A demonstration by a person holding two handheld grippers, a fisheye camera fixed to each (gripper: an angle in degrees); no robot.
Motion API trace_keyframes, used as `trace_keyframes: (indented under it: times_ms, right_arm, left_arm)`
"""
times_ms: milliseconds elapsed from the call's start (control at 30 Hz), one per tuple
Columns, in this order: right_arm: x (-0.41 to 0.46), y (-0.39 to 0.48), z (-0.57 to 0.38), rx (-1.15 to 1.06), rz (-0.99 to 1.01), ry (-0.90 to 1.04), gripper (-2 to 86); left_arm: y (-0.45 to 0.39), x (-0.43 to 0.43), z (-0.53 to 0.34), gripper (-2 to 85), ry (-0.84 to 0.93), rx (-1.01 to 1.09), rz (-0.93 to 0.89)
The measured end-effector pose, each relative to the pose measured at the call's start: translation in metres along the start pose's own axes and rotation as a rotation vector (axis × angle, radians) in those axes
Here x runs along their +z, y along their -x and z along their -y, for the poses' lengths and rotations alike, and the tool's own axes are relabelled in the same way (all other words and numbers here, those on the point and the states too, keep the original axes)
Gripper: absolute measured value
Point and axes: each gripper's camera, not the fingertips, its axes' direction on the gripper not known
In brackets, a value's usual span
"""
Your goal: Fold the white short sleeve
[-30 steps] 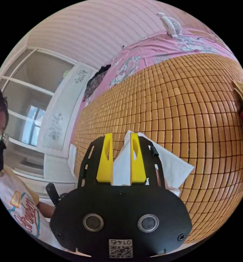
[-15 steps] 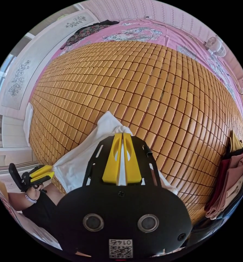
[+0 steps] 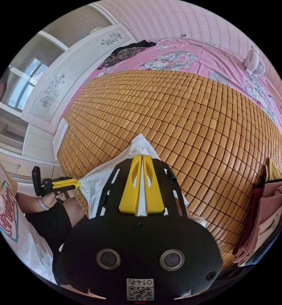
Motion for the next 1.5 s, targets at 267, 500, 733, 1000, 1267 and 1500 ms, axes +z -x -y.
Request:
trace_keyframes:
  times_ms: [267,500,733,1000,1267,1500]
  right_arm:
    - [-0.016,0.001,0.001,-0.019,0.001,0.031,-0.2]
    - [-0.031,0.002,0.007,-0.033,-0.008,0.038,-0.2]
    - [-0.053,0.003,0.009,-0.024,-0.013,0.016,-0.2]
    - [-0.06,0.001,0.008,0.005,0.001,0.032,-0.2]
    - [-0.086,0.01,0.033,-0.008,0.14,-0.069,0.3]
    - [-0.015,0.011,0.068,-0.039,0.05,0.061,5.4]
  left_arm:
    - [0.012,0.005,0.0,-0.4,0.012,-0.019,0.005]
    - [0.014,-0.002,0.001,-0.6,0.028,0.014,0.004]
    - [0.012,-0.02,0.002,-0.8,-0.004,0.047,-0.005]
    - [0.017,-0.02,0.002,-0.9,-0.001,0.057,0.012]
    - [0.037,-0.029,-0.004,-0.9,-0.041,0.006,0.0]
    - [0.062,0.017,0.0,1.8,0.025,-0.043,0.025]
